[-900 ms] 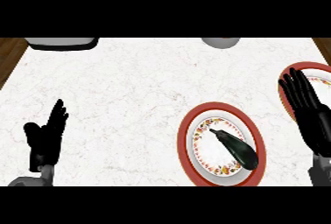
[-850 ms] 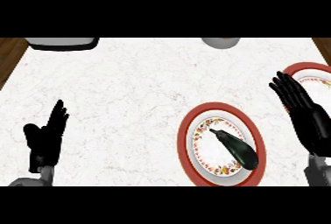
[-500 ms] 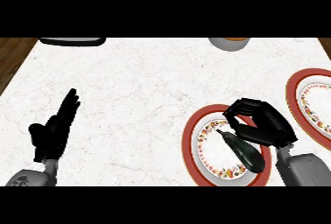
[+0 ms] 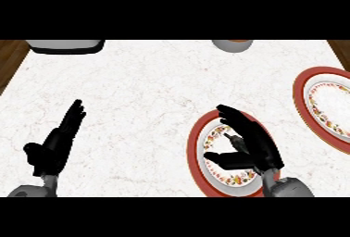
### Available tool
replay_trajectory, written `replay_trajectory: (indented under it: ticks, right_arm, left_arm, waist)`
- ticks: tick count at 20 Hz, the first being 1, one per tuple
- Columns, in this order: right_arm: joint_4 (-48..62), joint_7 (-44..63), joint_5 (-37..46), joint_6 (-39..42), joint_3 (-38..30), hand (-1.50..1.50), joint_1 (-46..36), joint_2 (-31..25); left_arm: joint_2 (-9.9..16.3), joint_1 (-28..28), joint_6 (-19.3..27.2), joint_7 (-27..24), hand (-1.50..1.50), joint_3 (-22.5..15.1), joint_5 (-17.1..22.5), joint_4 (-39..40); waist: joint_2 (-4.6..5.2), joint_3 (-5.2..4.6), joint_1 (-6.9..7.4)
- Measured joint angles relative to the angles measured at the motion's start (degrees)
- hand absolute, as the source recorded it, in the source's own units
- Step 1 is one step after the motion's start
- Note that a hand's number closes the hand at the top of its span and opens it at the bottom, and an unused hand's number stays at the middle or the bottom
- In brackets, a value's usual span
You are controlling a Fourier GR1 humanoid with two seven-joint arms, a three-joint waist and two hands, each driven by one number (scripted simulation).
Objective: Pick the eggplant from the plate and place it in the plate
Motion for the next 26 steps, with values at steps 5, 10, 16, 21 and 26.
replay_trajectory:
  ticks: [5, 10, 16, 21, 26]
  right_arm:
    - [-6.7, 6.5, 3.2, 0.0, -2.0, -1.50, 0.3, -4.2]
    - [-9.0, 13.9, 4.1, 5.9, -3.2, -1.50, -1.7, -11.3]
    - [-7.8, 22.4, 0.7, 19.2, -2.2, -1.50, -6.0, -19.7]
    - [-6.4, 28.7, -2.8, 27.3, -2.2, -1.50, -8.4, -21.9]
    - [-3.3, 32.3, -2.1, 31.8, -1.3, -1.50, -10.3, -20.8]
  left_arm:
    - [-0.3, 0.0, -1.3, 0.5, 0.00, 1.4, -0.5, -0.3]
    - [-1.1, 0.1, -1.3, -0.1, 0.00, 1.5, -1.5, 0.2]
    - [-1.3, -1.0, -2.1, 0.2, 0.00, 1.9, -1.6, 1.2]
    - [-1.6, -1.2, -2.9, -0.7, 0.00, 3.0, -2.2, 2.2]
    - [-2.4, -1.8, -3.8, -1.8, 0.00, 4.0, -3.1, 4.3]
  waist:
    - [-0.08, 0.03, -0.28]
    - [-0.06, 0.02, -0.27]
    - [0.05, 0.01, 0.07]
    - [0.03, 0.03, 0.01]
    - [0.03, 0.04, -0.01]
